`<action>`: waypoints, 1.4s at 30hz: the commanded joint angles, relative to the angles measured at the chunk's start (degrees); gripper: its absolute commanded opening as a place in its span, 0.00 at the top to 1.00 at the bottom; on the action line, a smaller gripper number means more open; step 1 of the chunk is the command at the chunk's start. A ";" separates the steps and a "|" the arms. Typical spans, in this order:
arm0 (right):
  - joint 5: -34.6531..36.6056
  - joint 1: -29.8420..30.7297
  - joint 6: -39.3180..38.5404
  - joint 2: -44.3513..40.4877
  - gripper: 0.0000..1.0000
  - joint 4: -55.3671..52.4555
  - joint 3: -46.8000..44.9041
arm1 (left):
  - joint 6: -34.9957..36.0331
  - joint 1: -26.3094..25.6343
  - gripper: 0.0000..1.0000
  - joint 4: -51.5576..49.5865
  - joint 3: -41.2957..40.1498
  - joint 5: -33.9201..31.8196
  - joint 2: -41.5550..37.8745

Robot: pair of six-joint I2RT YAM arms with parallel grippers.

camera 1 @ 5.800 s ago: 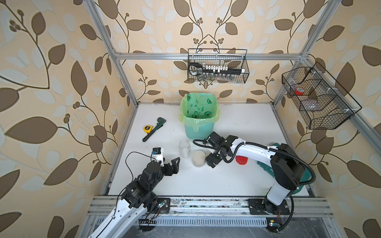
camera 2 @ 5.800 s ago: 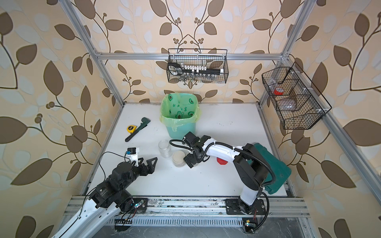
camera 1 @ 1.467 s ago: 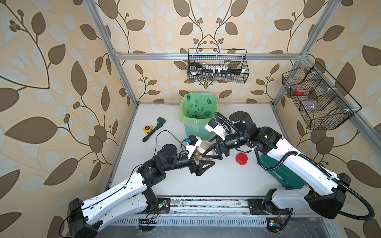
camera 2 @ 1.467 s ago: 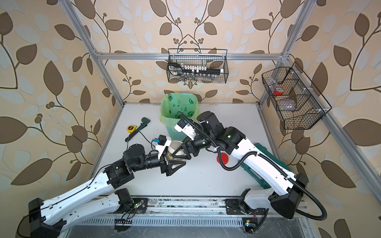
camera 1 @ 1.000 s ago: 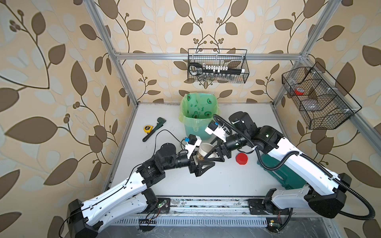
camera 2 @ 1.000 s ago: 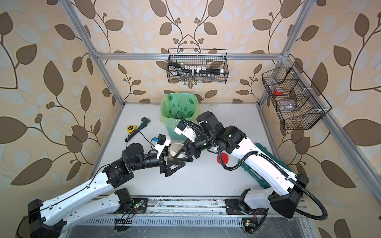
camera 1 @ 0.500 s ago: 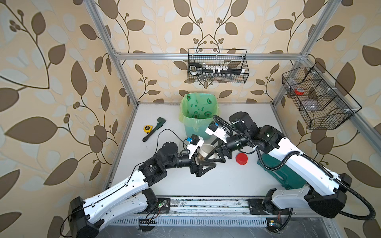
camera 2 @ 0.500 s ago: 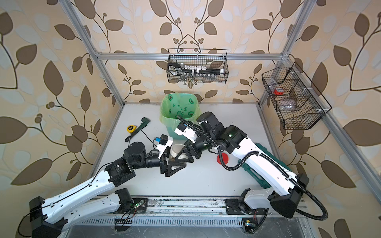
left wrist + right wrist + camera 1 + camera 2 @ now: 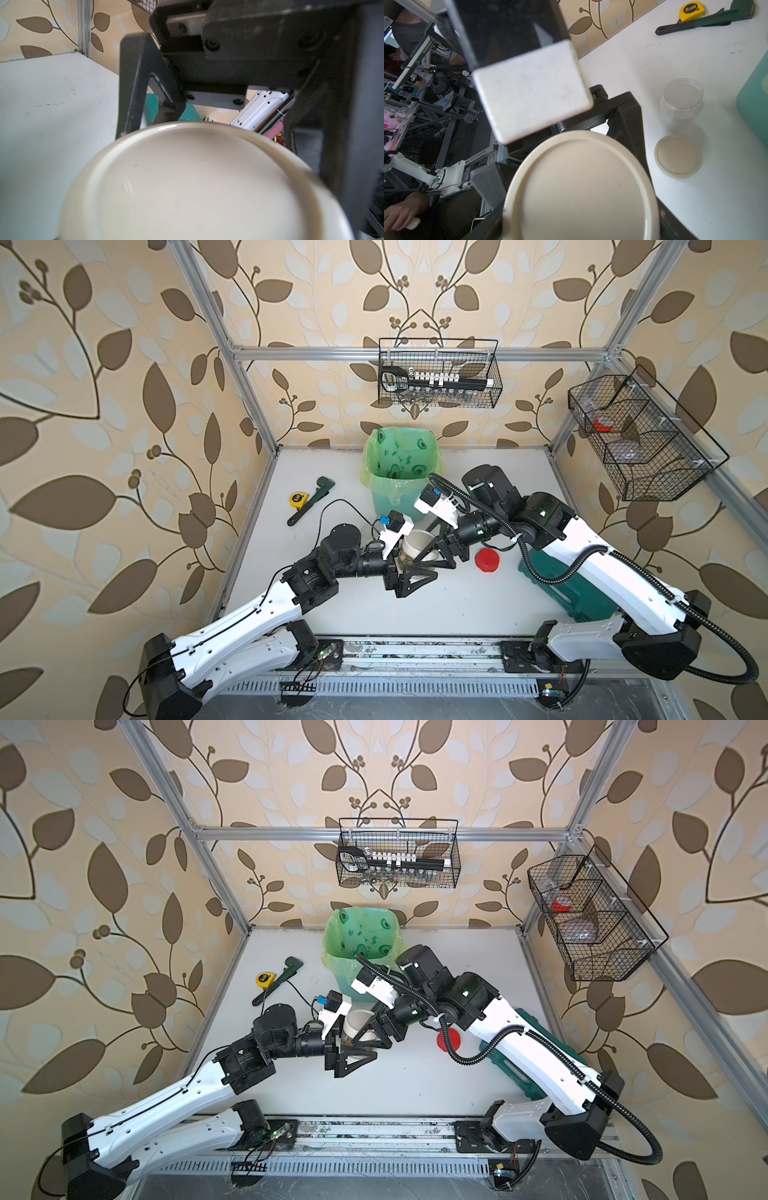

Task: Empty moldy peanuts from jars
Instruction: Pick up the jar from the center of the board.

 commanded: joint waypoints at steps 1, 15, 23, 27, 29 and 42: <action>-1.84 0.16 -0.79 0.02 0.78 1.55 2.09 | -0.58 0.68 0.05 1.67 1.06 0.87 -1.22; -5.67 -0.33 0.18 -0.38 0.71 2.56 1.60 | -0.48 0.77 0.44 3.55 0.53 -0.66 -1.59; -0.73 -1.56 5.73 -6.14 0.03 11.23 -3.60 | 2.21 0.86 0.68 5.56 -0.46 -6.01 -3.04; 0.65 -3.04 13.79 -11.68 0.00 22.98 -9.63 | 3.26 0.86 0.69 8.06 -0.36 -7.85 -3.44; 0.15 -3.03 16.91 -12.50 0.00 27.16 -11.18 | 4.30 0.86 0.70 8.69 0.55 -8.47 -3.11; 11.40 -0.72 22.62 -12.21 0.01 32.83 -13.20 | 7.92 0.81 0.73 13.44 3.35 -13.09 0.69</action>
